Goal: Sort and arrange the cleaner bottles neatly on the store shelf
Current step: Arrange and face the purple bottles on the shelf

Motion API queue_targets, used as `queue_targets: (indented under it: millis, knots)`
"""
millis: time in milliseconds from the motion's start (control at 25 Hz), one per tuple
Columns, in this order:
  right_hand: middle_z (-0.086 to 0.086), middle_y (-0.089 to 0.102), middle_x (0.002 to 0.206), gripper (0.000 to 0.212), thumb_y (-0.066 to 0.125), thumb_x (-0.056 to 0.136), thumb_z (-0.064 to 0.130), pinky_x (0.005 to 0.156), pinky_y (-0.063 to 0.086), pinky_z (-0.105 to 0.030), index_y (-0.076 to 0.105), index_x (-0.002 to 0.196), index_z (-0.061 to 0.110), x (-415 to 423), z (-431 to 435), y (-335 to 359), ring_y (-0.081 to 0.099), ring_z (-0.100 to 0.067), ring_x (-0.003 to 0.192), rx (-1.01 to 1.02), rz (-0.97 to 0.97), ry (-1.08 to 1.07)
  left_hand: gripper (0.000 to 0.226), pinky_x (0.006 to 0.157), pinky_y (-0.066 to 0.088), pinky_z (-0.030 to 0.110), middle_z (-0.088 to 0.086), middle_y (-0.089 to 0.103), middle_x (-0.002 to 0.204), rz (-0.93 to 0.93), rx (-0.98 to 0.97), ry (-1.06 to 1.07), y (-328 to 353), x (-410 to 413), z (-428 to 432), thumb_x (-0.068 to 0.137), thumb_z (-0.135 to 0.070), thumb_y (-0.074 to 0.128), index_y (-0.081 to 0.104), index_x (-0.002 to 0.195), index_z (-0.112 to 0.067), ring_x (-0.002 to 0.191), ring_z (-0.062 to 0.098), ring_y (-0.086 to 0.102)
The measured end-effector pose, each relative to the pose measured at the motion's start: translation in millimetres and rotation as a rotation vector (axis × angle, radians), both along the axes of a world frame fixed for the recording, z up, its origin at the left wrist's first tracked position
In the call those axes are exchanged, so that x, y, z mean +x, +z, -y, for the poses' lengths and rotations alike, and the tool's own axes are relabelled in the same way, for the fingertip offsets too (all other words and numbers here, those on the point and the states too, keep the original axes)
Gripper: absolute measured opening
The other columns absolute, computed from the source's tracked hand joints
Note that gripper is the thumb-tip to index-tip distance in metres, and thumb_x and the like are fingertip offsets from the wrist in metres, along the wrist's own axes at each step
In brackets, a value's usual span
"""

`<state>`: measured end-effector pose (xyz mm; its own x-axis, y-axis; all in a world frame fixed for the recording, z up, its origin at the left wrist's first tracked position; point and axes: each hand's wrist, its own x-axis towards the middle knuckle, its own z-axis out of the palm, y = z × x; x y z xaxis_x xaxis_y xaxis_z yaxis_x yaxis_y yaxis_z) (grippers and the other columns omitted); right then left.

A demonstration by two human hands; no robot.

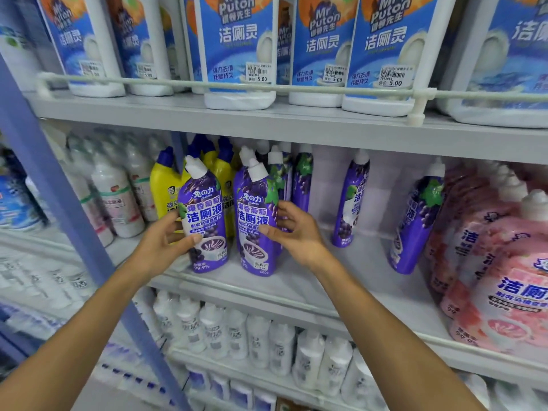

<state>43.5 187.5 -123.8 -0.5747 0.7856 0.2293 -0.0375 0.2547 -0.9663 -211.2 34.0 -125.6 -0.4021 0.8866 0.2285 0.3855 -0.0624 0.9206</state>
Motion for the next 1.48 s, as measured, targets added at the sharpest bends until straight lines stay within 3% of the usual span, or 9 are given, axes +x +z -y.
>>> queue_targets:
  millis: [200,320,600,880,1000,1080,1200,1360,1480]
  knots:
    - [0.003,0.068,0.127,0.066,0.087,0.08,0.02,0.093,0.059,-0.031,0.058,0.139,0.016,29.5,-1.4,11.1,0.066,-0.018,0.117,0.093,0.046,-0.046,0.044,0.088,0.058,0.045,0.014,0.071,0.115,-0.024,0.096,0.154,11.8,16.3,7.4,0.085,-0.014,0.077,0.06,0.125,-0.008,0.107,0.039,0.068]
    - [0.0,0.065,0.134,0.069,0.087,0.079,0.014,0.09,0.058,-0.023,0.057,0.141,0.014,77.4,-5.4,22.0,0.064,-0.016,0.12,0.164,0.035,-0.141,0.051,0.082,0.054,0.031,0.005,0.069,0.115,-0.221,0.17,0.261,35.4,34.9,11.4,0.082,-0.029,0.083,0.061,0.125,-0.015,0.104,0.027,0.068]
    - [0.012,0.064,0.136,0.08,0.085,0.072,0.04,0.1,0.055,-0.027,0.055,0.144,0.023,184.5,8.5,36.6,0.061,0.0,0.122,0.313,0.178,-0.277,0.072,0.096,0.052,0.046,0.003,0.06,0.132,-0.632,0.245,0.343,66.9,53.1,9.2,0.078,-0.035,0.085,0.049,0.138,-0.022,0.116,0.024,0.061]
    - [0.008,0.068,0.13,0.074,0.085,0.071,0.041,0.089,0.054,-0.016,0.057,0.139,0.027,170.9,10.5,20.8,0.065,-0.005,0.119,0.296,0.185,-0.238,0.064,0.09,0.055,0.038,-0.001,0.064,0.124,-0.449,0.259,0.363,28.9,39.3,-19.4,0.085,-0.012,0.078,0.049,0.141,-0.018,0.105,0.016,0.064]
    - [0.01,0.066,0.131,0.076,0.086,0.072,0.041,0.087,0.055,-0.017,0.057,0.139,0.023,133.2,8.9,14.2,0.066,-0.003,0.115,0.248,0.184,-0.176,0.061,0.074,0.053,0.01,-0.021,0.06,0.114,-0.34,0.275,0.249,29.8,37.6,-17.6,0.088,-0.011,0.076,0.045,0.131,-0.042,0.094,-0.009,0.061]
    - [0.009,0.066,0.129,0.073,0.088,0.075,0.036,0.085,0.055,-0.018,0.057,0.139,0.023,104.0,8.1,9.3,0.066,-0.004,0.113,0.233,0.197,-0.125,0.064,0.069,0.049,0.002,-0.011,0.063,0.118,-0.388,0.264,0.204,32.5,32.6,-17.1,0.089,-0.01,0.075,0.042,0.129,-0.047,0.097,0.0,0.062]
    - [0.004,0.064,0.131,0.077,0.089,0.077,0.032,0.089,0.058,-0.026,0.053,0.145,0.022,60.8,7.6,6.8,0.066,-0.011,0.113,0.208,0.215,-0.067,0.061,0.07,0.05,0.005,-0.003,0.064,0.123,-0.355,0.243,0.154,33.9,22.6,-18.1,0.09,-0.009,0.074,0.046,0.135,-0.039,0.098,0.013,0.064]
    - [0.005,0.065,0.114,0.07,0.088,0.079,0.022,0.087,0.06,-0.031,0.053,0.138,0.015,14.3,12.8,6.1,0.067,-0.016,0.103,0.158,0.164,-0.069,0.06,0.075,0.053,0.012,-0.009,0.065,0.117,-0.29,0.224,0.128,33.5,19.0,-19.3,0.088,-0.007,0.076,0.049,0.134,-0.034,0.101,0.006,0.064]
    - [0.006,0.065,0.101,0.057,0.085,0.082,0.015,0.076,0.059,-0.021,0.056,0.13,0.01,4.9,12.8,7.4,0.067,-0.015,0.091,0.168,0.132,-0.133,0.051,0.076,0.058,0.025,0.01,0.066,0.11,-0.262,0.139,0.155,28.4,11.8,-23.5,0.087,-0.008,0.077,0.053,0.131,-0.017,0.094,0.019,0.067]
